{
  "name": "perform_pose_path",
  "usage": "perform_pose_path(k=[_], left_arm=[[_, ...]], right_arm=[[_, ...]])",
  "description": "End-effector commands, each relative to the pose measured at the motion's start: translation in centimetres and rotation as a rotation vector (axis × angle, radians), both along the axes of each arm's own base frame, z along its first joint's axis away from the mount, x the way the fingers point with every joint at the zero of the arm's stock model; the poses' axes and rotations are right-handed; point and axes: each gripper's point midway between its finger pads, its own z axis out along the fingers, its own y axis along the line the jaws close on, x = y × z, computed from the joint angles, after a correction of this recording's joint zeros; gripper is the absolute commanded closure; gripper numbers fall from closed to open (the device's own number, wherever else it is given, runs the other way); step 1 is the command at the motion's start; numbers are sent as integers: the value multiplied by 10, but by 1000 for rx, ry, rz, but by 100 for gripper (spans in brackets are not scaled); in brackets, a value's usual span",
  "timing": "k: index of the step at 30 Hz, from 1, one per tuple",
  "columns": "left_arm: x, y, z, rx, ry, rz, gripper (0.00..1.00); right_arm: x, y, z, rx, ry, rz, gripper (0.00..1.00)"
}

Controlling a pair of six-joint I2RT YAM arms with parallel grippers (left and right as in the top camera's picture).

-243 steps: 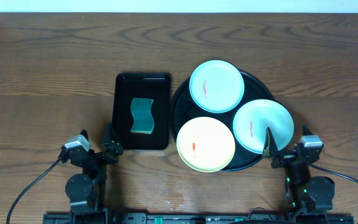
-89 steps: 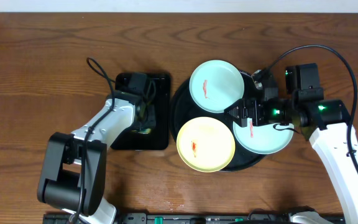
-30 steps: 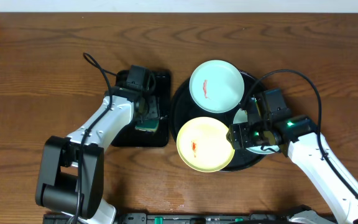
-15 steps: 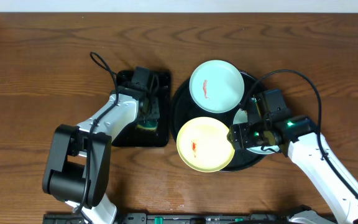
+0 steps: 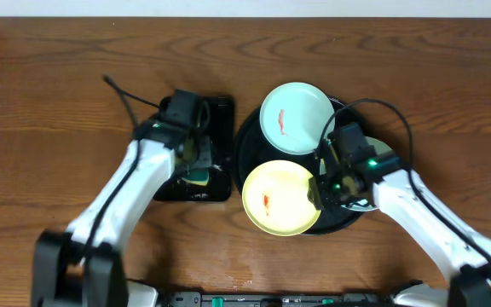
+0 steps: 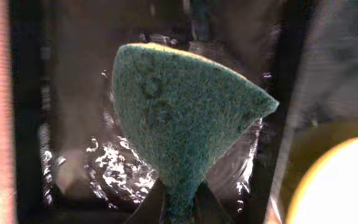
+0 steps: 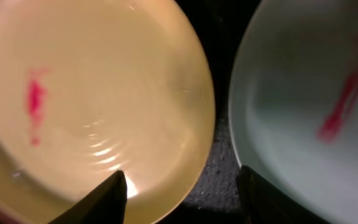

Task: Clean dirty plates on tray and stack at the side
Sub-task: 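Grip the yellow plate rim with the right gripper and lift it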

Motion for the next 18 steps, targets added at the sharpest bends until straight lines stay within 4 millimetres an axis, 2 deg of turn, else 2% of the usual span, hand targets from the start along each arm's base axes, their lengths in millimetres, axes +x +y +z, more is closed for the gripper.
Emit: perform_pose_path(k=[1,3,4,7,9,12,14,18], left_arm=[[-1,-2,35,-24,-79,-5,92],[-8,0,44,-27,-88,-5,93],[-11,1,48,-28,-92,-5,93],[-16,3,53,-29,-96,-5,93],[-17,3,53,-28,-92,-5,93],[-19,3,52,-26,-84,-5,92],[-19,3,52,-26,-83,-5,93],[-19,4,52,-25,-84,-5,93]], right_arm=[[1,-11,-23,-91,32,-51,45],[3,-6,-31,-78,49,-48,50],[3,-2,-35,-61,58,-45,57],[5,7,-40,-18,72,-39,84],[8,9,-41,-10,61,-40,98],[16,11,-39,5,37,-64,97],[20,8,-39,-14,20,-71,81],[27,-2,-33,-48,-13,-92,75]])
